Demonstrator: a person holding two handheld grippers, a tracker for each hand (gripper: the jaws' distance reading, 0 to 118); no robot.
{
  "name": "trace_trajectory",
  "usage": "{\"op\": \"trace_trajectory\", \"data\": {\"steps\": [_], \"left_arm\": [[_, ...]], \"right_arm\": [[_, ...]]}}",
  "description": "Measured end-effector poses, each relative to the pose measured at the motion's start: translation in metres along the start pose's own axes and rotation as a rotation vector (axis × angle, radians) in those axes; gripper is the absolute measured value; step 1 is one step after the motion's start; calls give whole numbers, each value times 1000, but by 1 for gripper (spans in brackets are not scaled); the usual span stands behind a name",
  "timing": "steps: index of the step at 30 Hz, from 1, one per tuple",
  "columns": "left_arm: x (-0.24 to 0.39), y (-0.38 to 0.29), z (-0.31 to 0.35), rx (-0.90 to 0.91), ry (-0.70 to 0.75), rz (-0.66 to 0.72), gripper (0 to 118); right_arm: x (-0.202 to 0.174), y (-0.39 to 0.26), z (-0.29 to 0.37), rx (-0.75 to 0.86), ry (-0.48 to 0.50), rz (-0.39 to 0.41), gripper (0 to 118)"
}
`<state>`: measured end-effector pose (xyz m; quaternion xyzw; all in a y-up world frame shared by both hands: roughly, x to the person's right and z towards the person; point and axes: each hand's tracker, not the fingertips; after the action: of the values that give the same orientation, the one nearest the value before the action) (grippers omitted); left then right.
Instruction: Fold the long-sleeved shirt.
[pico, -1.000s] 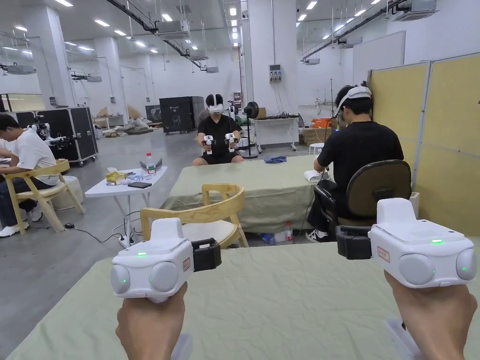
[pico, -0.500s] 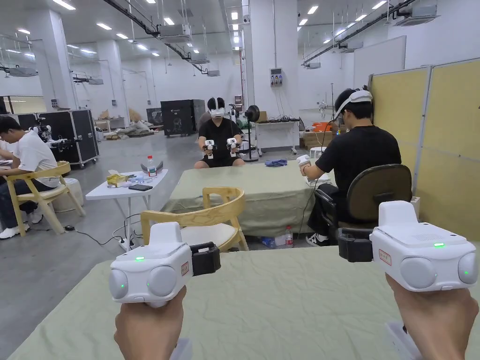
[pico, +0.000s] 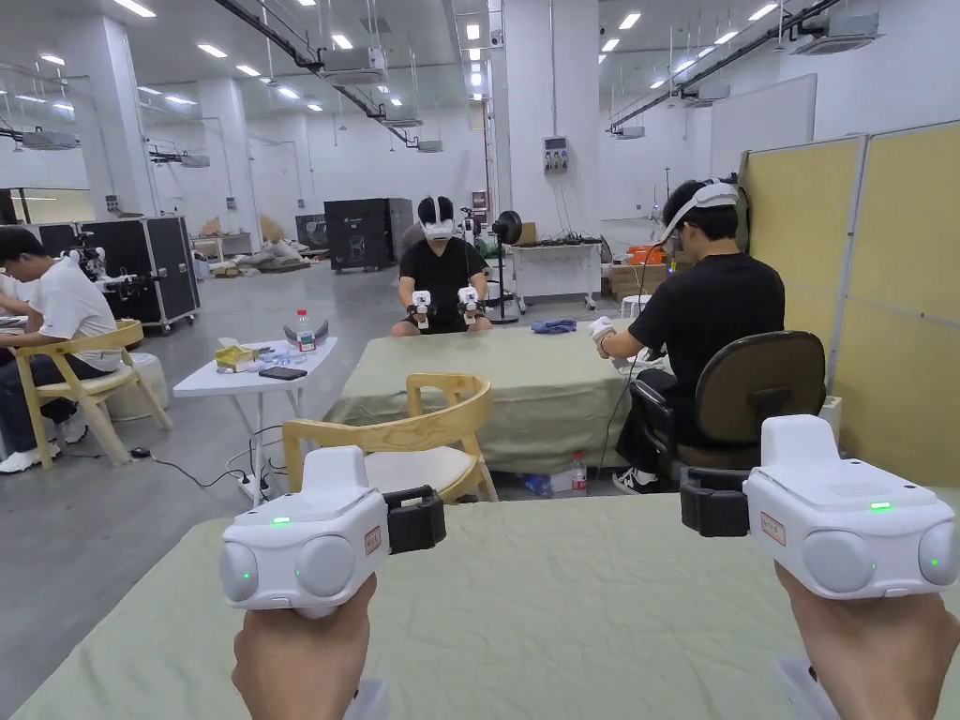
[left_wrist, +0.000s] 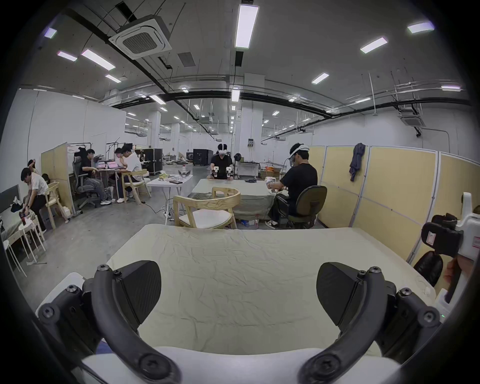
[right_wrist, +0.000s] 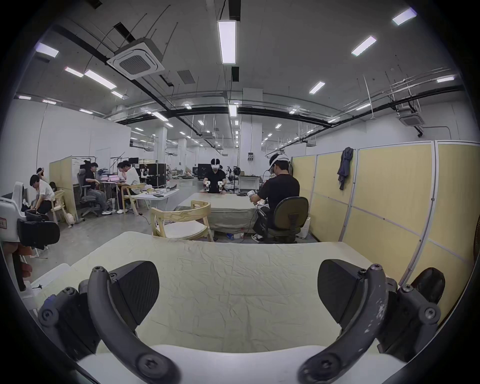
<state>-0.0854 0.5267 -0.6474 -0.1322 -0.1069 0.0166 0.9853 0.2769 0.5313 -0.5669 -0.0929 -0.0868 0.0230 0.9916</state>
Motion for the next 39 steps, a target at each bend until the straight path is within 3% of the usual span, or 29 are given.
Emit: {"op": "trace_trajectory", "data": {"steps": [39], "left_arm": [[-2, -6, -2, -5, 8, -8, 118]], "right_arm": [[-5, -9, -3, -22, 22, -12, 118]]}}
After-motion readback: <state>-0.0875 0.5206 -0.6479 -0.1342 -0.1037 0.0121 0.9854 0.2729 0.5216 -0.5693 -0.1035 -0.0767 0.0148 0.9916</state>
